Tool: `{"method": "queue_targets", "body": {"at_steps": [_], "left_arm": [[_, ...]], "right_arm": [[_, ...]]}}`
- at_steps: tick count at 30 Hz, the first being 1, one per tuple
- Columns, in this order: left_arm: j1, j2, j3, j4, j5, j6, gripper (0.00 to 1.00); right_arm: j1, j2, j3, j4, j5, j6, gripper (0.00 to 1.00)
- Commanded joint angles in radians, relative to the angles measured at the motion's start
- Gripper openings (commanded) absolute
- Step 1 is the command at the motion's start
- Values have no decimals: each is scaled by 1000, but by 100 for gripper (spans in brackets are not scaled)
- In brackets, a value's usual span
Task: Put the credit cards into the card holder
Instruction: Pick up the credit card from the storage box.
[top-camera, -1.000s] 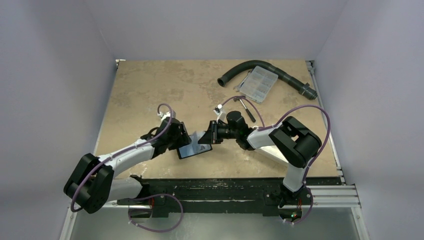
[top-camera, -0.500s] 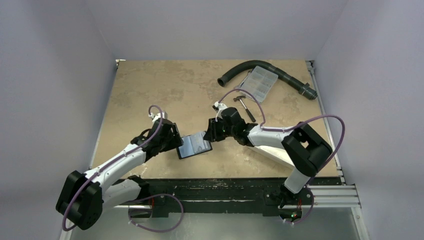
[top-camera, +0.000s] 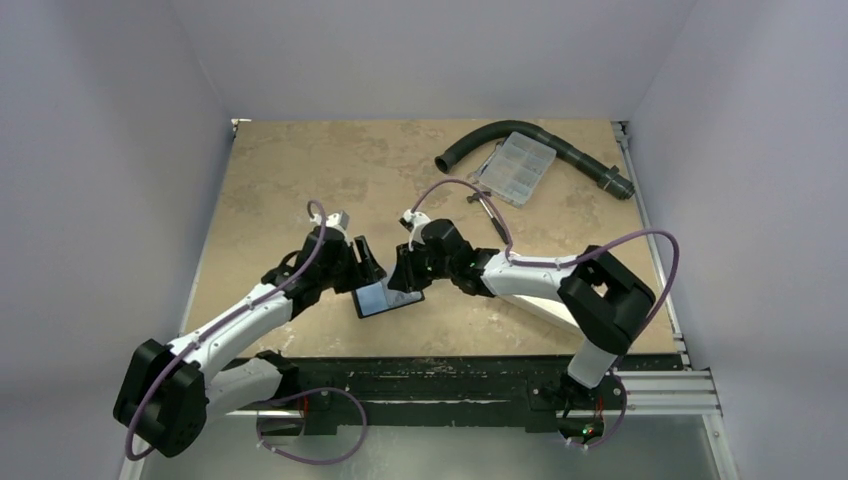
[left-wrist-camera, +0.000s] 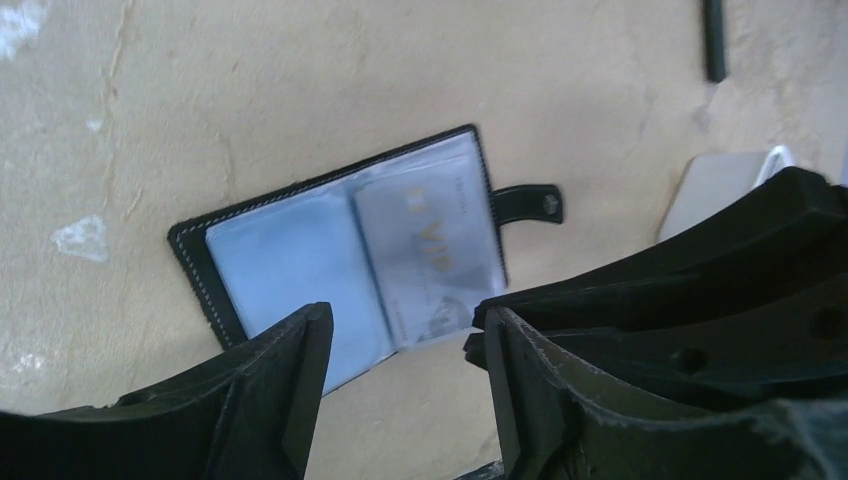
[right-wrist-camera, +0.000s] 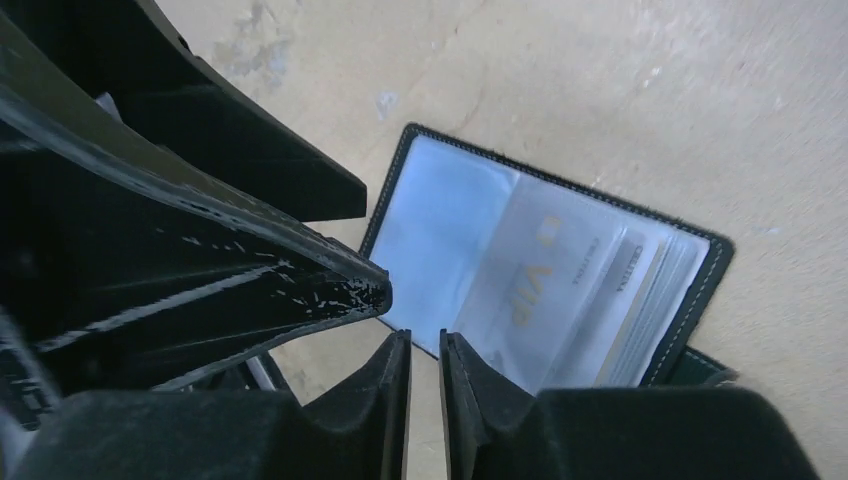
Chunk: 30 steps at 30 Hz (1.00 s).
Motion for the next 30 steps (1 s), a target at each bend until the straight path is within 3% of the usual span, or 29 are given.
{"method": "queue_targets", "body": {"at_steps": [1, 6, 11, 16, 23, 26, 30], "left_arm": [[6, 30, -88, 83, 4, -34, 61], [6, 3, -159, 106, 4, -49, 63], [6, -51, -81, 16, -9, -6, 67], [6, -36, 125, -94, 8, 121, 71], [6, 109, 476, -188, 78, 286, 73], [5, 180, 625, -211, 98, 333, 74], [3, 257, 708, -226, 101, 373, 77]], "right_arm": [[-15, 32, -55, 124, -90, 70, 21], [-69, 29, -106, 52, 25, 33, 18], [-74, -61, -90, -101, 188, -38, 21], [-74, -265, -50, -267, 312, -70, 43], [-159, -500, -111, -410, 429, 2, 98], [-231, -596, -176, -495, 444, 96, 99], [-256, -750, -278, -568, 546, 253, 99]]}}
